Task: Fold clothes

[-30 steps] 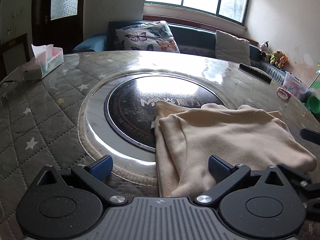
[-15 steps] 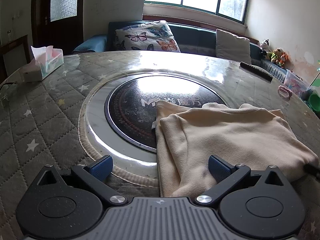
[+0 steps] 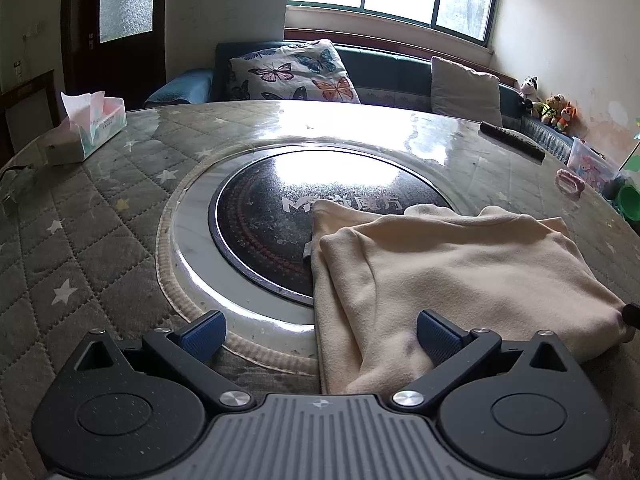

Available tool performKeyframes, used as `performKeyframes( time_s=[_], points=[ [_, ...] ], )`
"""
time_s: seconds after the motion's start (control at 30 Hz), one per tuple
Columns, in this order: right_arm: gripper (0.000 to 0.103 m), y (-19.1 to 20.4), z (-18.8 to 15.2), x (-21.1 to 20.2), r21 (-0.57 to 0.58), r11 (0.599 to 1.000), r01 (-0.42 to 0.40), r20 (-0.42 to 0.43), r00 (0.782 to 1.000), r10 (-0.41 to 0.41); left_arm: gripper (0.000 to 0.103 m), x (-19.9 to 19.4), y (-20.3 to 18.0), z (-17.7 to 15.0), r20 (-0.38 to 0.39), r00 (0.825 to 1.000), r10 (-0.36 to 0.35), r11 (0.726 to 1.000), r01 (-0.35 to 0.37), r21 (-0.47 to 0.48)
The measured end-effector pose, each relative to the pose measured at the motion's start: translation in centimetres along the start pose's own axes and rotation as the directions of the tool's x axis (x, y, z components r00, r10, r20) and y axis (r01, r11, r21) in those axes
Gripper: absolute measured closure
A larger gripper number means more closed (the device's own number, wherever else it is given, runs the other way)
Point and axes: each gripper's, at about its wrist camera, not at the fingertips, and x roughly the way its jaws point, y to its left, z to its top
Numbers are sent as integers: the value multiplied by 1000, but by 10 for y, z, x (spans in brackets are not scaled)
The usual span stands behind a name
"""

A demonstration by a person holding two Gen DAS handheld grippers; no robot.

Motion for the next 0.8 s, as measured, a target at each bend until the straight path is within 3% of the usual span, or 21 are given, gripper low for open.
performKeyframes(
  time_s=[0.1, 0.2, 0.37, 0.5, 0.6, 0.8],
  points=[
    [22, -1, -5, 10, 4, 1000, -14, -53, 998, 14, 0, 0, 0, 0, -2, 1000, 1, 1000, -1, 0],
    [22, -1, -4, 10, -7, 1000, -19, -55, 998, 18, 0, -2, 2, 1, 1, 1000, -1, 1000, 1, -3],
    [24, 1, 12, 2, -16, 998, -59, -27, 998, 58, 1, -9, 9, 6, 20, 1000, -24, 999, 24, -26],
    [26, 21, 26, 1, -85, 987, -134, -1, 991, 135, 9, -11, 18, 13, 17, 999, -32, 998, 33, -59],
    [30, 41, 36, 3, -147, 968, -205, 7, 978, 208, 23, -10, 27, 18, 4, 999, -36, 996, 36, -82],
    [39, 97, 59, 5, -298, 881, -367, 4, 923, 386, 40, -10, 44, 25, -13, 998, -60, 986, 57, -159]
  ],
)
